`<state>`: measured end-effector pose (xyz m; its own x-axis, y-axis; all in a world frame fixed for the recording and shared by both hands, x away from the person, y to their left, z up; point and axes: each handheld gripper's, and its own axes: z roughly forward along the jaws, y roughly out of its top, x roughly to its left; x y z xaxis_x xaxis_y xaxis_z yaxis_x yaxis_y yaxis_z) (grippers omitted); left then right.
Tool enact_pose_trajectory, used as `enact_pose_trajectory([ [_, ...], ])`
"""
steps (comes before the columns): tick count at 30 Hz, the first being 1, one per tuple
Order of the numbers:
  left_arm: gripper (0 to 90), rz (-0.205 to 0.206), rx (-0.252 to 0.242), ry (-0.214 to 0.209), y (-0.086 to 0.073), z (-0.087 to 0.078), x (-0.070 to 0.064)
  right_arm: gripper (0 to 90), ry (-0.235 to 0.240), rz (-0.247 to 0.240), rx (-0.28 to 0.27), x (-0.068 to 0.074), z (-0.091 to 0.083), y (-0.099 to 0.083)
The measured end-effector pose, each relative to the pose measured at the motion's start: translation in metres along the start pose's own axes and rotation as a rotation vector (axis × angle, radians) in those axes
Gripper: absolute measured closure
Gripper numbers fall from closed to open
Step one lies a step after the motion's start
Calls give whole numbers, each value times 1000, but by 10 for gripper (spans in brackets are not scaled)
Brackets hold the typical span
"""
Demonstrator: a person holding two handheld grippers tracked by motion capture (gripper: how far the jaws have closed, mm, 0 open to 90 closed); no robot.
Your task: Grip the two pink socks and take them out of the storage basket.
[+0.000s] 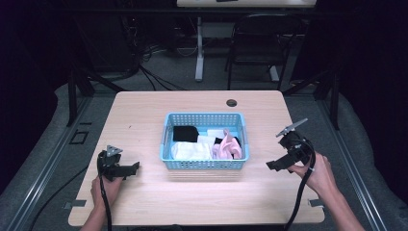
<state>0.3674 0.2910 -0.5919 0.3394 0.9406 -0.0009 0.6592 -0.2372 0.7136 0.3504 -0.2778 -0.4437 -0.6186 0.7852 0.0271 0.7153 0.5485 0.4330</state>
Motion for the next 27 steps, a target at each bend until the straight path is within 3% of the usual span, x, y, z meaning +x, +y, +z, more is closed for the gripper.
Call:
enact_pose_trajectory([
  [4, 23, 0, 0, 0, 0, 0, 0, 0, 29, -47, -33, 15, -8, 30],
  [8, 23, 0, 0, 0, 0, 0, 0, 0, 46, -97, -18, 27, -6, 54],
  [14, 23, 0, 0, 0, 0, 0, 0, 0, 71, -121, -2, 37, 7, 78],
  [17, 23, -1, 0, 0, 0, 0, 0, 0, 93, -130, 19, 45, 22, 92],
  [27, 23, 0, 0, 0, 0, 0, 0, 20, 126, -136, 76, 59, 58, 117],
])
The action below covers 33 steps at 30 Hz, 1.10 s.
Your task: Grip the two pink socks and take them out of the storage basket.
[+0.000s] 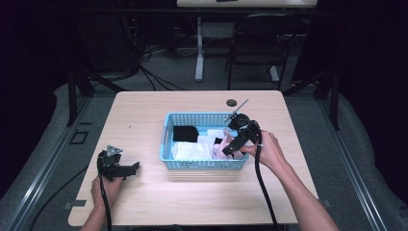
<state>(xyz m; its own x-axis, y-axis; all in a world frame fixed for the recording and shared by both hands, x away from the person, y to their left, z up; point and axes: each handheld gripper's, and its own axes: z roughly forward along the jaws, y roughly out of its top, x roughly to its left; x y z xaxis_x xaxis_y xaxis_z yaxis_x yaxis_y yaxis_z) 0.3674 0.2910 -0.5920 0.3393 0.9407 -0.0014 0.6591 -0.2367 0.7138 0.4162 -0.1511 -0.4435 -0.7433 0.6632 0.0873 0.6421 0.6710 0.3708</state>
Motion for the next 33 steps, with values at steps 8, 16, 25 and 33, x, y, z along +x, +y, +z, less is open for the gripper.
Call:
enact_pose_trajectory([
  [8, 22, 0, 0, 0, 0, 0, 0, 78, 13, 38, 39, -7, 30, 13],
  [16, 22, 3, 2, 0, 0, 0, 0, 149, 4, 61, 79, -13, 44, 16],
  [25, 22, 4, 3, -1, 0, 0, 0, 328, -6, 70, 128, -20, 50, 10],
  [33, 22, 4, 4, -2, 0, 0, 0, 474, -40, 74, 148, -23, 49, 9],
])
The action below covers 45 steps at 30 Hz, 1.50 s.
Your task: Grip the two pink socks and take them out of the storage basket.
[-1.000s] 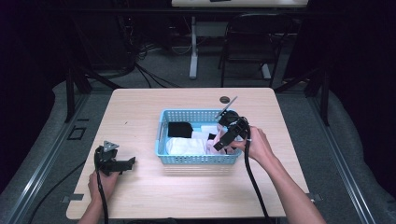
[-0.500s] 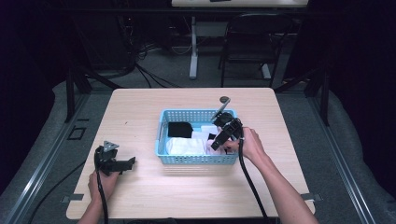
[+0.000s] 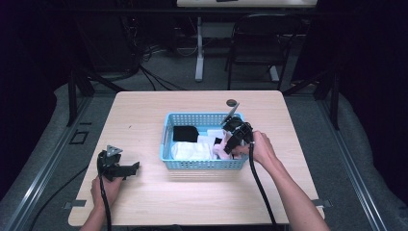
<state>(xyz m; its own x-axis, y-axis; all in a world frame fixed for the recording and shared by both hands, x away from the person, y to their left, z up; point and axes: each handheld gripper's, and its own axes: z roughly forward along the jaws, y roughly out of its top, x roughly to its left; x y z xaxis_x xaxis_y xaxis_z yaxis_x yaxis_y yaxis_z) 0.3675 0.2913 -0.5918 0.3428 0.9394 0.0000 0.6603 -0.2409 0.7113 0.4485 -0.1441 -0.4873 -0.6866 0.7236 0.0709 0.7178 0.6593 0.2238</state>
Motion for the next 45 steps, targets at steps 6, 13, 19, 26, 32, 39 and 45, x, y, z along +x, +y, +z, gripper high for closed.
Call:
enact_pose_trajectory([
  [6, 22, 1, 1, -1, 0, 0, 0, 576, -23, 16, -4, -4, -2, -2],
  [13, 22, 0, 0, 0, 0, 0, 0, 632, -43, 14, 6, -5, 2, 1],
  [19, 22, 0, -1, 0, 0, 0, 0, 811, -55, 9, 17, -5, 5, 4],
  [26, 22, 1, 3, -1, 0, 0, 0, 833, -44, 8, -5, -4, -5, 3],
  [32, 22, 1, 1, 0, 0, 0, 0, 833, -45, 6, -10, -3, -21, 3],
  [39, 22, 1, 2, -1, 0, 0, 0, 834, -50, 21, -37, -4, -42, 2],
  [45, 22, 2, 1, 0, 0, 0, 0, 836, -59, 27, -55, -4, -57, 4],
])
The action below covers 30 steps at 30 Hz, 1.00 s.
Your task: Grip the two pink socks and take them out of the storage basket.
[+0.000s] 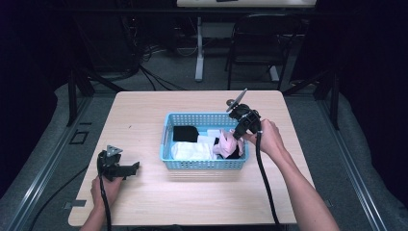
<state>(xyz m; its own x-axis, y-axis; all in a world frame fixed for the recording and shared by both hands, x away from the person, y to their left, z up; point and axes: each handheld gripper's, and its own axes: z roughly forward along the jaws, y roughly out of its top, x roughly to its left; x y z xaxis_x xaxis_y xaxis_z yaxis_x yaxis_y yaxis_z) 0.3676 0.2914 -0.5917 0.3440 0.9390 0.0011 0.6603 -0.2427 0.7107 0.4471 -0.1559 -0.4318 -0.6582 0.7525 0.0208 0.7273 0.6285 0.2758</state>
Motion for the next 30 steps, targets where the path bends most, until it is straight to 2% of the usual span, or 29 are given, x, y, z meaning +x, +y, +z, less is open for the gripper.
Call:
enact_pose_trajectory([
  [19, 22, -1, 1, -1, 0, 0, 0, 835, -20, -6, -41, -1, -40, 8],
  [30, 22, 0, 1, -1, 0, 0, 0, 835, -36, 5, -62, -3, -59, 4],
])
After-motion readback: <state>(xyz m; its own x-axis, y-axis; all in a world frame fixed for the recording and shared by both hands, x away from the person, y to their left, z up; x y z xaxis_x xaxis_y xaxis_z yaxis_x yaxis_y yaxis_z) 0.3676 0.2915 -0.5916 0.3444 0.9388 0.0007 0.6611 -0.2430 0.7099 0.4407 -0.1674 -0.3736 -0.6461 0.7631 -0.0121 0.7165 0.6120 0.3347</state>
